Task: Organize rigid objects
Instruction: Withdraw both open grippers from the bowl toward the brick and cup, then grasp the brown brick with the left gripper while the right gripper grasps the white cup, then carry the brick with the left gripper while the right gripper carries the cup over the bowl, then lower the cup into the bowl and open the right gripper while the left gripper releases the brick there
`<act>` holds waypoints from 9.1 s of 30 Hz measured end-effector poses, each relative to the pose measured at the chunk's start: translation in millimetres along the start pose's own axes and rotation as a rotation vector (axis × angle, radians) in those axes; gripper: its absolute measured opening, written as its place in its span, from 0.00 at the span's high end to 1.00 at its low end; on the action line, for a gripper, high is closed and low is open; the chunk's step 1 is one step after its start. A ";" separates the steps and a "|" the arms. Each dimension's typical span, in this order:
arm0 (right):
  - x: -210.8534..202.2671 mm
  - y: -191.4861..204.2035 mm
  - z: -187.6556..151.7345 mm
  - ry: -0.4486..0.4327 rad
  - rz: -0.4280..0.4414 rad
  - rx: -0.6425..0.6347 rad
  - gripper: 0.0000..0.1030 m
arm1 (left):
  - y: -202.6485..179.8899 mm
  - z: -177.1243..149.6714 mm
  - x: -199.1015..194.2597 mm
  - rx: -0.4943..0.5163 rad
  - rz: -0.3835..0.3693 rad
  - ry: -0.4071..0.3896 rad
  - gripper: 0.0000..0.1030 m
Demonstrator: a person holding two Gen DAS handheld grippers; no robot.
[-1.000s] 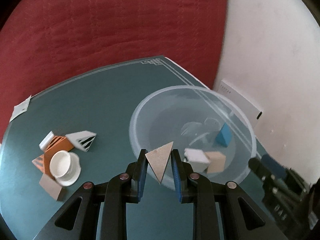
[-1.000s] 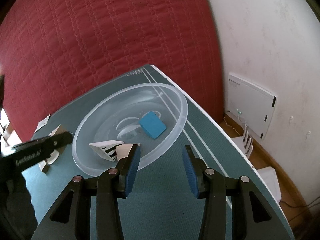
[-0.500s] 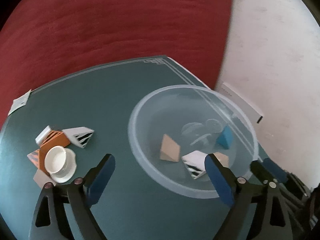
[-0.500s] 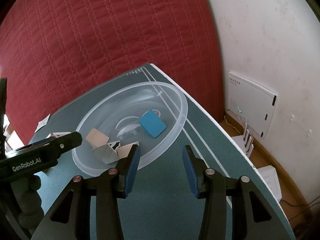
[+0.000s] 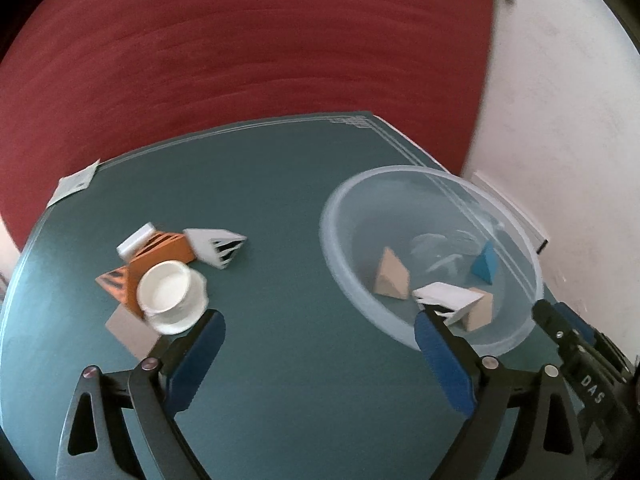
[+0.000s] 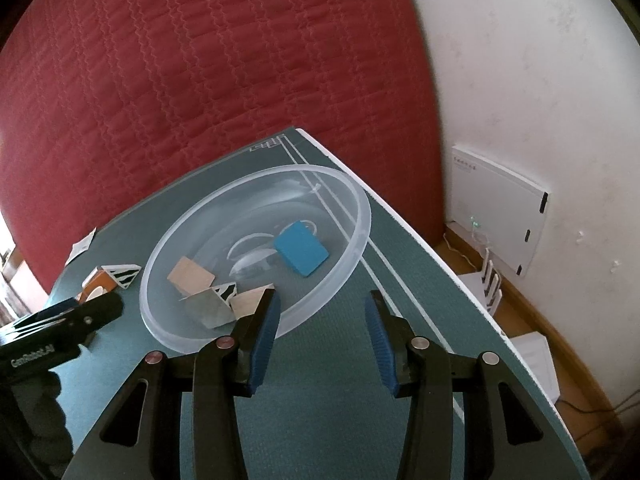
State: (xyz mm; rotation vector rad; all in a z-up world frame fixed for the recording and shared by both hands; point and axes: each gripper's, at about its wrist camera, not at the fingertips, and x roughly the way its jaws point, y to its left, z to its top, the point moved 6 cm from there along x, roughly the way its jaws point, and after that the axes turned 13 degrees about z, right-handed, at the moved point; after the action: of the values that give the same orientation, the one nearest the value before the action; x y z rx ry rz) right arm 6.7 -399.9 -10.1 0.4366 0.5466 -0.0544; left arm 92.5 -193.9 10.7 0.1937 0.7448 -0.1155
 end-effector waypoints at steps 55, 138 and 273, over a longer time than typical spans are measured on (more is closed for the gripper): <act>-2.6 92.6 -53.6 0.207 0.230 -0.156 0.39 | 146.6 -33.0 55.6 -0.143 0.230 0.118 0.01; 158.3 266.7 -55.7 0.384 0.340 -0.494 0.48 | 198.4 -58.2 38.8 -0.312 0.241 0.110 0.36; -12.2 -16.4 18.0 -0.060 -0.049 -0.046 0.38 | -48.3 24.7 17.9 0.126 -0.133 -0.009 0.15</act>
State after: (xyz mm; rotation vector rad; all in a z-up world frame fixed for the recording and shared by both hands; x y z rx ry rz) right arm 2.4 -423.1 3.6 0.3751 0.4983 -0.1015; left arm 113.6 -247.0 9.8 0.2631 0.7415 -0.2897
